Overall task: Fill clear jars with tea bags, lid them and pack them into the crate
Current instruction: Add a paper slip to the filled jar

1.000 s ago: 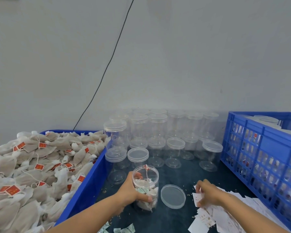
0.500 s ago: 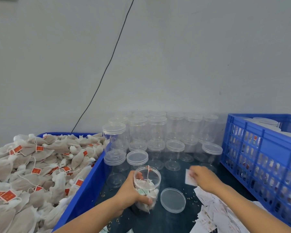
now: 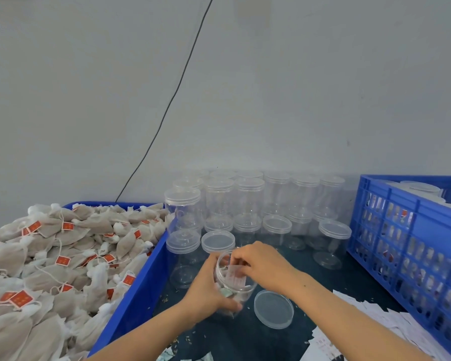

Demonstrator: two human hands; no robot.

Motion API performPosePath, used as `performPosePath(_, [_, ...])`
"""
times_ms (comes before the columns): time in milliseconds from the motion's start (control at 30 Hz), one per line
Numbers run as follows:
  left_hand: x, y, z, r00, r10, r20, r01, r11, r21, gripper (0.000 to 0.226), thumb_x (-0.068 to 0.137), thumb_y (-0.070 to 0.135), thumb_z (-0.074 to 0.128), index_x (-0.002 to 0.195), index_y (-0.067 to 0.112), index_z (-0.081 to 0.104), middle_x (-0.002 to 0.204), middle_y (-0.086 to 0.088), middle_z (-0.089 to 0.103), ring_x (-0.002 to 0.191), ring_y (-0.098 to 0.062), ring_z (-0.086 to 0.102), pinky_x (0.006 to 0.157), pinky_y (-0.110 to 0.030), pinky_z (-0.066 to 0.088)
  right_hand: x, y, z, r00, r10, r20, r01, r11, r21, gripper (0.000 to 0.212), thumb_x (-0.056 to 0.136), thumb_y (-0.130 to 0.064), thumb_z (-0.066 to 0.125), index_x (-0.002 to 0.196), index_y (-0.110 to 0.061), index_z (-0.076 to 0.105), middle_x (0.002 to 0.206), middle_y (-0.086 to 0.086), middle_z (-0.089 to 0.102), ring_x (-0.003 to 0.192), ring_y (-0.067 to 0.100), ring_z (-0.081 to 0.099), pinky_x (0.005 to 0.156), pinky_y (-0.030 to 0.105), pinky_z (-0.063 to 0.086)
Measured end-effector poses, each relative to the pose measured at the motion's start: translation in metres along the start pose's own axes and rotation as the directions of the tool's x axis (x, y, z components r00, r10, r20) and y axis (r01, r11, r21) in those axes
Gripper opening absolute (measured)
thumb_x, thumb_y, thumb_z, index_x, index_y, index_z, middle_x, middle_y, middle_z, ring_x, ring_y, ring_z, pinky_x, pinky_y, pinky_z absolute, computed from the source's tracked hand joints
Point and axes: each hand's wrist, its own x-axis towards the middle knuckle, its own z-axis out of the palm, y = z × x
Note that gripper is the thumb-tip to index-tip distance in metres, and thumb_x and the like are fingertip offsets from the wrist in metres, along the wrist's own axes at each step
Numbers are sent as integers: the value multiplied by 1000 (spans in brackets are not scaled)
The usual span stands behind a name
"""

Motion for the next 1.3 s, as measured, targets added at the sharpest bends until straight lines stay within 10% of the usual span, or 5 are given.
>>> performPosePath(433, [1,2,-2,1000,-5,-15,6,998,59,96,50,11,91,128,33,39,123,9,58,115,-10,59,103,-37,48,14,-19,2,975,-15,221,121,871,-477,22,92,-12,56,111,-7,63,107,13,66,95,31,61,81,36,48])
performPosePath(767, [-1,1,0,999,-37,-12,38,993,115,98,48,12,91,129,32,40,123,9,59,115,-10,58,102,-38,48,3,-27,-1,928,18,371,118,933,-341,34,90,-5,56,124,-5,60,126,10,55,103,29,58,80,32,42])
performPosePath(1100, [6,-10,-6,996,-89,-31,91,992,88,91,49,13,91,120,37,40,118,15,54,106,1,54,74,-7,42,-23,27,13,940,191,-282,-79,928,364,36,94,2,44,92,-26,66,111,-14,53,103,0,55,93,13,42])
performPosePath(1200, [7,-9,-5,995,-96,-28,98,993,73,91,52,11,90,122,37,38,121,14,52,108,0,53,76,-7,41,-35,49,37,923,364,-122,-291,870,398,28,93,-18,57,118,-28,50,127,-4,45,123,14,46,106,30,37])
performPosePath(1300, [5,-12,-4,995,-100,-26,102,993,64,90,52,10,89,121,36,39,122,12,53,110,-2,54,82,-9,41,-51,63,68,879,410,244,-469,837,283,89,78,-50,70,146,-29,17,143,0,23,137,23,23,111,37,27])
